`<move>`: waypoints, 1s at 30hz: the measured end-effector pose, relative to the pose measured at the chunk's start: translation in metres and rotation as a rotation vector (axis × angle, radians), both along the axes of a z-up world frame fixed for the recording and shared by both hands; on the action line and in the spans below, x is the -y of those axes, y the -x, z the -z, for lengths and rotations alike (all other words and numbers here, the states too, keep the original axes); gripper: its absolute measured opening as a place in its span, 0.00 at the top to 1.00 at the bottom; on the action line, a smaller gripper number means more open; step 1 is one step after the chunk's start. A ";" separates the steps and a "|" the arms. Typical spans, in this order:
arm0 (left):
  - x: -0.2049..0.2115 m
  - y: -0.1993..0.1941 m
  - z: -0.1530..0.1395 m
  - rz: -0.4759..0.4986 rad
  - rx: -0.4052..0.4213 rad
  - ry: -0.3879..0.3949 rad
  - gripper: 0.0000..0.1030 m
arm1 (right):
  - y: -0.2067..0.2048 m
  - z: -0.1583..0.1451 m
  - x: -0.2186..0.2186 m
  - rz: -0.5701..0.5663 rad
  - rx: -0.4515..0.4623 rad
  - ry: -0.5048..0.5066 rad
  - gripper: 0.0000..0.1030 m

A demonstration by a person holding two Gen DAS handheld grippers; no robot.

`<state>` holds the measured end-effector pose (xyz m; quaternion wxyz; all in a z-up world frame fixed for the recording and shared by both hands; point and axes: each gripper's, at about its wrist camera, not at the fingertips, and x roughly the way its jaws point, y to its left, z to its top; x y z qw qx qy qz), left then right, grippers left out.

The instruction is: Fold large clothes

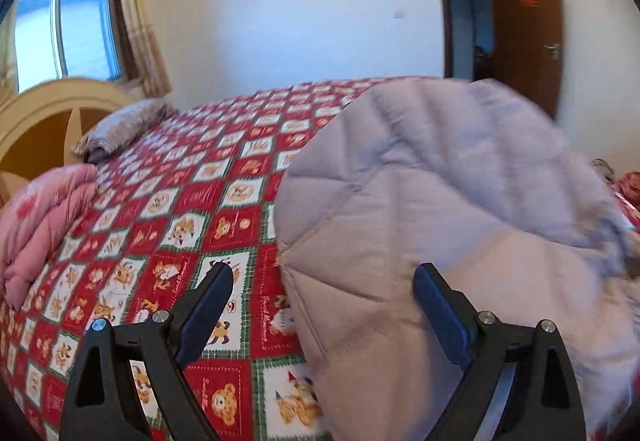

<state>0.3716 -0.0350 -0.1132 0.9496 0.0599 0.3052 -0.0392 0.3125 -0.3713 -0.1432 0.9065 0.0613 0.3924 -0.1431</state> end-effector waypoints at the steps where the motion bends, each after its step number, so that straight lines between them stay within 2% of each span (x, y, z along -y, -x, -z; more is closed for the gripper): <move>1: -0.001 -0.008 0.005 -0.011 0.000 0.008 0.11 | -0.005 -0.012 -0.005 -0.005 0.016 0.000 0.34; 6: 0.018 -0.026 0.009 -0.016 0.026 -0.004 0.10 | -0.029 -0.061 -0.034 -0.050 0.072 0.006 0.35; 9: 0.048 -0.017 0.013 0.042 0.078 -0.077 0.10 | -0.039 -0.087 -0.058 -0.095 0.113 0.013 0.35; 12: 0.077 0.000 0.025 0.120 0.130 -0.138 0.10 | -0.052 -0.098 -0.079 -0.129 0.142 0.014 0.35; 16: 0.086 0.009 0.027 0.175 0.135 -0.114 0.10 | -0.074 -0.079 -0.094 -0.146 0.121 0.002 0.36; 17: 0.082 0.009 0.023 0.174 0.131 -0.093 0.10 | -0.080 -0.068 -0.095 -0.147 0.104 0.010 0.43; 18: 0.074 0.007 0.018 0.161 0.130 -0.057 0.10 | -0.084 -0.057 -0.095 -0.138 0.080 0.017 0.48; 21: 0.051 -0.005 0.004 0.054 0.128 0.024 0.10 | -0.087 -0.028 -0.084 -0.109 0.049 -0.005 0.49; 22: 0.047 -0.012 0.003 0.035 0.111 0.043 0.09 | -0.087 -0.020 -0.080 -0.102 0.045 -0.005 0.49; 24: 0.044 -0.032 0.008 0.036 0.027 0.093 0.08 | -0.085 -0.013 -0.077 -0.094 0.045 -0.005 0.49; 27: 0.051 -0.051 0.026 0.054 -0.067 0.098 0.05 | -0.083 -0.003 -0.072 -0.085 0.044 -0.017 0.49; 30: 0.052 -0.051 0.036 0.052 -0.076 0.119 0.01 | -0.083 0.005 -0.068 -0.081 0.044 -0.031 0.49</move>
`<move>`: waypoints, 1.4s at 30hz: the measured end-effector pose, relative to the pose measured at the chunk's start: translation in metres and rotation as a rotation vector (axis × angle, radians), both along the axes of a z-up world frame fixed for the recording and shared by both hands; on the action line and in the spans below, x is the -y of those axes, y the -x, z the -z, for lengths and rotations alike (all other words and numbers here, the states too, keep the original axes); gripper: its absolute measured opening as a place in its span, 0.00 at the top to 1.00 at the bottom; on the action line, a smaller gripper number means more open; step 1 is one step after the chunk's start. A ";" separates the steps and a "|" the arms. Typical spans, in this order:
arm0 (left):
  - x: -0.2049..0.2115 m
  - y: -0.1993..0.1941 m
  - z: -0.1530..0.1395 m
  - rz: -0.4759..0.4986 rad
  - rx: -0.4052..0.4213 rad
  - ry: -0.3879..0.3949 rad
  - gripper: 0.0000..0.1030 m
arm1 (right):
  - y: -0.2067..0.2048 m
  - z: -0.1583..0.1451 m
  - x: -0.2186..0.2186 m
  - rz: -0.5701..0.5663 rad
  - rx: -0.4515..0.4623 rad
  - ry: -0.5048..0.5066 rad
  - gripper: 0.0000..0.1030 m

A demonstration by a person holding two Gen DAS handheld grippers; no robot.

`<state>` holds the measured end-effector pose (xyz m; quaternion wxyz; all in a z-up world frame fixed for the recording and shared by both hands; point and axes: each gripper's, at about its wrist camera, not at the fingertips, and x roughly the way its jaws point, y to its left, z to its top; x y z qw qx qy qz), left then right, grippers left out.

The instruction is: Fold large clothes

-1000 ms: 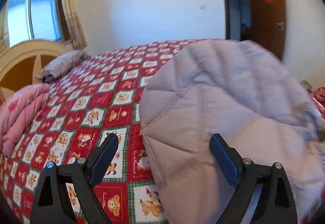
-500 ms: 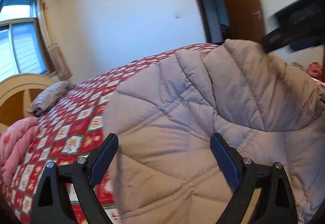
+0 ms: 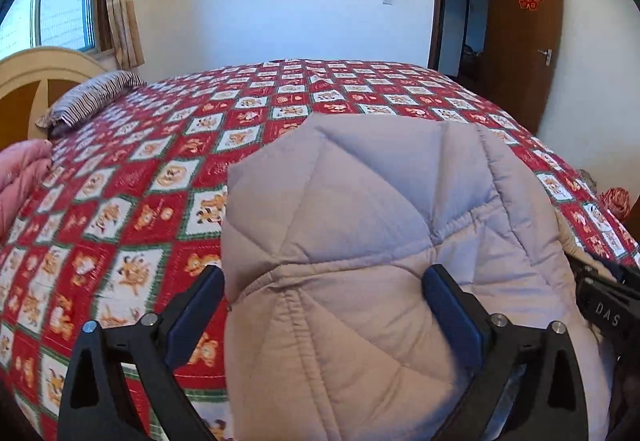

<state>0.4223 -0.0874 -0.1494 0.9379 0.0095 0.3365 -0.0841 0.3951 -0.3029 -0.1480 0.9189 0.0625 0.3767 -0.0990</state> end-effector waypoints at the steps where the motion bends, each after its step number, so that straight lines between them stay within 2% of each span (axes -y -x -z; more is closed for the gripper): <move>1: -0.001 0.000 0.003 0.001 -0.003 0.026 0.01 | 0.000 0.003 0.001 0.000 0.001 -0.008 0.49; 3: -0.005 -0.001 0.011 0.008 -0.021 0.085 0.01 | 0.001 0.009 0.002 0.001 0.004 -0.020 0.49; 5: -0.006 -0.004 0.016 0.013 -0.031 0.107 0.01 | 0.002 0.016 0.003 0.001 0.009 -0.027 0.49; 11: 0.008 -0.003 0.023 0.006 -0.010 0.028 0.01 | 0.003 0.028 0.003 -0.003 0.009 -0.041 0.49; 20: 0.014 -0.006 0.033 -0.002 -0.013 -0.028 0.01 | 0.002 0.042 0.006 -0.012 0.002 -0.081 0.48; 32: 0.018 -0.011 0.040 0.024 -0.035 -0.032 0.00 | 0.010 0.052 0.011 0.013 0.010 -0.137 0.47; 42: 0.027 -0.016 0.044 0.012 -0.034 -0.084 0.00 | 0.009 0.055 0.011 0.028 0.003 -0.141 0.47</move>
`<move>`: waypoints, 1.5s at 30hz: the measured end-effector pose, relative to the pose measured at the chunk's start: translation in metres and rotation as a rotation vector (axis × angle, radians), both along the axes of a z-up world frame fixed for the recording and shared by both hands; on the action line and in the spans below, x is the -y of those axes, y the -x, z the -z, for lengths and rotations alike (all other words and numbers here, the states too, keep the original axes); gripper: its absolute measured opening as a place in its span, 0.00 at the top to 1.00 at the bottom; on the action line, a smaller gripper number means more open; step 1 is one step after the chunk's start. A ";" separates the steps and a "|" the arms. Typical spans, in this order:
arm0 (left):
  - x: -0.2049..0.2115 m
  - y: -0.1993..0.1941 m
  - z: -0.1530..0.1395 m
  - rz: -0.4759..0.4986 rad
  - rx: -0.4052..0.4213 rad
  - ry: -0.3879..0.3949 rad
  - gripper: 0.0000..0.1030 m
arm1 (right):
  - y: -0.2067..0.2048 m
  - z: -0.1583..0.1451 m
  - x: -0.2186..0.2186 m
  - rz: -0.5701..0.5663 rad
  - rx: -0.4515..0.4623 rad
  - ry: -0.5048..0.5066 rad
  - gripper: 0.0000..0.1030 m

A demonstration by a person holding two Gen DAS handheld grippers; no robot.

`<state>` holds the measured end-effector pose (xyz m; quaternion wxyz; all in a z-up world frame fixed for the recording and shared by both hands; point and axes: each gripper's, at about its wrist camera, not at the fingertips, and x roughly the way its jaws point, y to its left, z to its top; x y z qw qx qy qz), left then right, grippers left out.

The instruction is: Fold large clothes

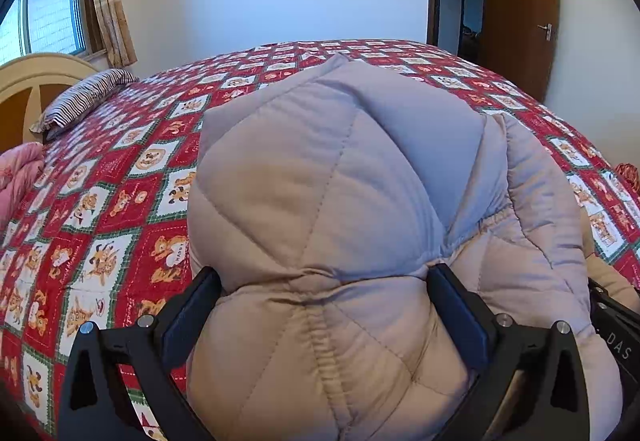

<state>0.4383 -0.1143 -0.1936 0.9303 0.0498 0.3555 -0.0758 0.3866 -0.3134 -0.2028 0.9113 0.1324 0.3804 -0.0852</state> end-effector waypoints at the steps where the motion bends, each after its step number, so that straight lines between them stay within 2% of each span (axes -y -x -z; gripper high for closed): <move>1: 0.000 0.000 0.000 0.000 0.001 -0.001 0.00 | 0.000 0.000 0.000 0.000 0.000 -0.001 0.47; 7: 0.000 0.004 -0.002 -0.006 0.014 -0.007 0.00 | 0.001 0.002 0.003 -0.003 0.012 -0.025 0.47; 11: -0.008 0.016 -0.013 -0.003 0.029 0.008 0.00 | 0.005 0.003 0.010 -0.006 0.038 -0.079 0.46; 14: -0.018 0.041 -0.026 -0.008 0.087 -0.018 0.01 | 0.010 0.004 0.018 0.007 0.048 -0.116 0.32; 15: -0.021 0.047 -0.027 -0.007 0.087 -0.014 0.01 | 0.011 0.005 0.021 0.009 0.051 -0.143 0.30; 17: -0.033 0.057 -0.022 0.020 0.048 0.045 0.01 | 0.013 0.005 0.023 0.003 0.061 -0.154 0.29; 20: -0.050 0.060 -0.015 0.002 0.001 0.123 0.01 | 0.015 0.004 0.022 -0.021 0.063 -0.162 0.26; 27: -0.044 0.057 -0.005 0.002 -0.022 0.152 0.01 | 0.022 0.008 0.028 -0.073 0.080 -0.247 0.25; 30: -0.041 0.056 -0.003 0.001 -0.012 0.142 0.00 | 0.023 0.011 0.033 -0.096 0.096 -0.301 0.24; 37: -0.039 0.051 0.001 0.018 -0.018 0.169 0.00 | 0.021 0.010 0.028 -0.113 0.098 -0.287 0.25; 40: -0.038 0.049 0.003 0.029 -0.026 0.185 0.00 | 0.026 0.011 0.029 -0.134 0.131 -0.320 0.31; 45: -0.037 0.044 0.004 0.043 -0.047 0.210 0.00 | 0.018 0.015 0.034 -0.170 0.106 -0.387 0.29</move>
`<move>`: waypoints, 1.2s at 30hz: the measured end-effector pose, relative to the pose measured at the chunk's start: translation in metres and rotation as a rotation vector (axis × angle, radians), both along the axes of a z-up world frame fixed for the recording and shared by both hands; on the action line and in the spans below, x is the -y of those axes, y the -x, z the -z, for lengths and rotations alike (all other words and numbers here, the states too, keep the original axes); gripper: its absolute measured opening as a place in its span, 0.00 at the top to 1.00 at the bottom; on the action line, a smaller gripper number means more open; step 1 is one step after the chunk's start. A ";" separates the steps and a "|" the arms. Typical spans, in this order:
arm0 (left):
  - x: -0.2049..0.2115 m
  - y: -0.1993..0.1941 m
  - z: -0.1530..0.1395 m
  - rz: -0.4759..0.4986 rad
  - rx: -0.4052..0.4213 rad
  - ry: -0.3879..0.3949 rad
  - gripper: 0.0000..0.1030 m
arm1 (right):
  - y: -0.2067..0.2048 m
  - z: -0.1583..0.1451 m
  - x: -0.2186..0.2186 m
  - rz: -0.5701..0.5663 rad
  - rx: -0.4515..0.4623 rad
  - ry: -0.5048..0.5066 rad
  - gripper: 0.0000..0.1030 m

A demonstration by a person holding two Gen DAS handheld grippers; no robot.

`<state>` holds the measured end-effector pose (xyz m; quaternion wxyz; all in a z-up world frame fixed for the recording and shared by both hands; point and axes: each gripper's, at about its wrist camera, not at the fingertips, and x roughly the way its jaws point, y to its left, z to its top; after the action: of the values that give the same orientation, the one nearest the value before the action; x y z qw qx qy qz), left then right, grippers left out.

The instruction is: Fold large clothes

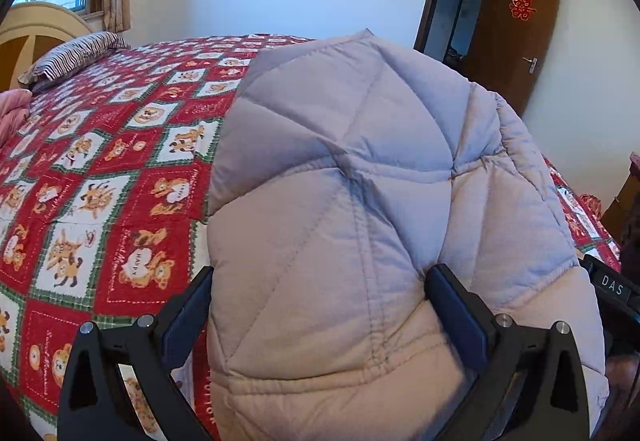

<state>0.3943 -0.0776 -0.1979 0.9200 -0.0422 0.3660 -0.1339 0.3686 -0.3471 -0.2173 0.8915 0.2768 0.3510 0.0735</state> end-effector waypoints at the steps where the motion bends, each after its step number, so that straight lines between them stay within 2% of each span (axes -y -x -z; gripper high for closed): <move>1: 0.000 0.000 0.000 0.002 -0.002 0.003 0.00 | -0.001 0.001 0.002 -0.005 -0.001 -0.014 0.29; 4: 0.002 0.000 0.000 0.008 0.003 0.003 0.01 | -0.002 0.001 0.001 -0.009 0.001 -0.017 0.29; 7: 0.003 0.001 0.000 0.024 0.013 0.010 0.01 | -0.004 0.001 0.002 -0.020 0.002 -0.018 0.36; 8: 0.004 0.002 -0.002 0.034 0.019 0.010 0.03 | -0.003 0.001 0.000 -0.039 0.008 -0.025 0.43; 10: 0.008 0.010 -0.007 0.057 0.053 -0.007 0.19 | -0.002 0.000 -0.002 -0.064 0.019 -0.034 0.52; 11: 0.010 0.015 -0.011 0.062 0.067 -0.026 0.23 | 0.001 -0.003 -0.005 -0.077 0.033 -0.022 0.59; 13: 0.009 0.024 -0.022 0.067 0.090 -0.031 0.43 | 0.006 -0.011 -0.010 -0.095 0.059 -0.003 0.67; 16: -0.003 0.042 -0.043 0.072 0.135 -0.038 0.53 | 0.018 -0.024 -0.017 -0.110 0.101 -0.018 0.73; 22: -0.046 0.081 -0.084 0.051 0.190 -0.053 0.59 | 0.052 -0.059 -0.060 -0.200 0.216 -0.041 0.77; 27: -0.107 0.111 -0.111 -0.021 0.223 -0.078 0.61 | 0.063 -0.083 -0.122 -0.311 0.263 -0.047 0.77; 31: -0.152 0.128 -0.122 -0.083 0.239 -0.109 0.61 | 0.059 -0.094 -0.166 -0.392 0.289 -0.071 0.77; 36: -0.202 0.140 -0.119 -0.163 0.228 -0.124 0.61 | 0.052 -0.097 -0.220 -0.478 0.290 -0.076 0.77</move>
<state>0.2547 0.1244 -0.0785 0.9642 0.0005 0.2623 -0.0398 0.3162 -0.1271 -0.1198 0.8789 0.2060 0.2719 0.3336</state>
